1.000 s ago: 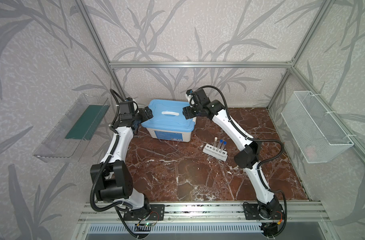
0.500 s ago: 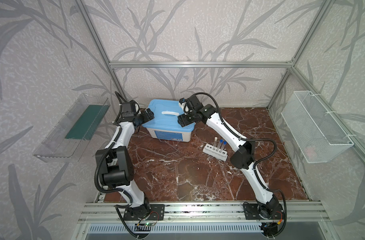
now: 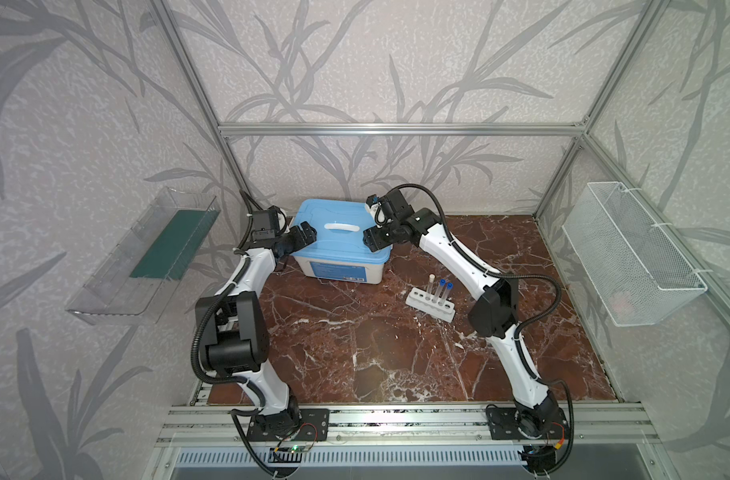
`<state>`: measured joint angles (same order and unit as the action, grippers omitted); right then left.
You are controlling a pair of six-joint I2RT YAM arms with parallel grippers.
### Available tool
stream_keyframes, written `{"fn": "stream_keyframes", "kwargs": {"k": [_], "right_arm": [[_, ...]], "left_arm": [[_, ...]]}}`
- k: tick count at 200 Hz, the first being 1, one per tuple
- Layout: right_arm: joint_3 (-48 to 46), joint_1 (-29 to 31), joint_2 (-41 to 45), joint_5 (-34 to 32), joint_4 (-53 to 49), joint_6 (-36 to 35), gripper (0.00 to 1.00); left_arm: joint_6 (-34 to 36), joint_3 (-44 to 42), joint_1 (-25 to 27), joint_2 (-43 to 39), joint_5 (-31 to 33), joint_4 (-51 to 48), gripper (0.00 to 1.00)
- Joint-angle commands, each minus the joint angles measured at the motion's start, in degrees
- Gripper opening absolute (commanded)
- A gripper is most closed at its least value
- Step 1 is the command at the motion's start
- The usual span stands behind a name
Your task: Organize the chemistry lab equipment
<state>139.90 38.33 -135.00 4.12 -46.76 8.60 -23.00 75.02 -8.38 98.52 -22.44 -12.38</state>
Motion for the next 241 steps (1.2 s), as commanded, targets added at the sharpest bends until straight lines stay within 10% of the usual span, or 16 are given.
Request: {"fn": "stream_keyframes", "kwargs": {"k": [1, 110, 241], "right_arm": [[-4.52, -1.61, 0.95, -0.87, -6.32, 0.00, 0.72], [-4.19, -4.66, 1.98, 0.76, -6.77, -1.94, 0.72], [4.99, -1.62, -1.29, 4.76, -5.09, -1.39, 0.73]], "left_arm": [[-1.81, -1.69, 1.43, -1.87, -0.33, 1.08, 1.00], [-5.13, -3.78, 9.24, -5.07, 4.60, -0.03, 1.00], [-0.75, 0.92, 6.23, -6.17, 6.92, -7.45, 1.00]]}}
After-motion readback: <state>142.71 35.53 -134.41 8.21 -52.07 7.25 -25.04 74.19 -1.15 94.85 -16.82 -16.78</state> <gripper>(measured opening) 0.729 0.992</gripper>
